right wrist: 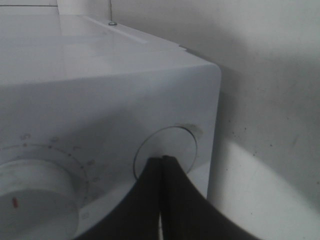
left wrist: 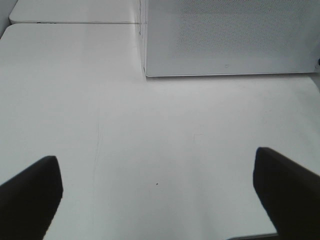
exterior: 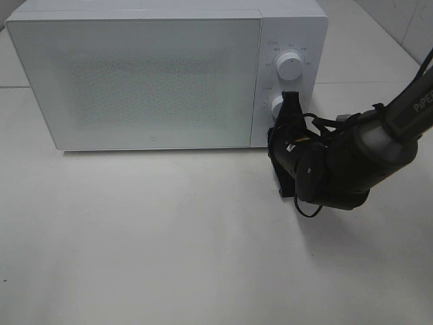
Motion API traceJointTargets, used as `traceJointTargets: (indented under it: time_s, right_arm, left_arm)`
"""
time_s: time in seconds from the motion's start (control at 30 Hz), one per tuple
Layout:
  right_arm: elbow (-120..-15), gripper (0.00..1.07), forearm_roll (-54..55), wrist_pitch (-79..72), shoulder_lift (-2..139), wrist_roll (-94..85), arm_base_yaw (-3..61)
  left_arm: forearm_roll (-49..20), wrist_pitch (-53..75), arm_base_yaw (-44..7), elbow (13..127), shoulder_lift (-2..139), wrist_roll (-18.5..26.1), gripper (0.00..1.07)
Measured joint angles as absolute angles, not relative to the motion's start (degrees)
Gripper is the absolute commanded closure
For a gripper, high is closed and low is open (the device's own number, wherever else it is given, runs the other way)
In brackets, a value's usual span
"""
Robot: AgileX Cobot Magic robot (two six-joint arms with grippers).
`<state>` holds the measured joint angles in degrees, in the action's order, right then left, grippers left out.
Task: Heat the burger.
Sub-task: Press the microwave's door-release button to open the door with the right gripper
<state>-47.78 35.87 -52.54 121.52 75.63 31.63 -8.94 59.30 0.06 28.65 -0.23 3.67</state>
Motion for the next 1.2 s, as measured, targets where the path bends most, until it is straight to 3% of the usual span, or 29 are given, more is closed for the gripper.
traceJointTargets:
  time_s: [1.2]
  right_arm:
    - [-54.5,1.07,46.5,-49.7,124.3,67.3,32.0]
  left_arm:
    - [-8.9,59.3,0.1,28.6,-0.2,3.7,0.09]
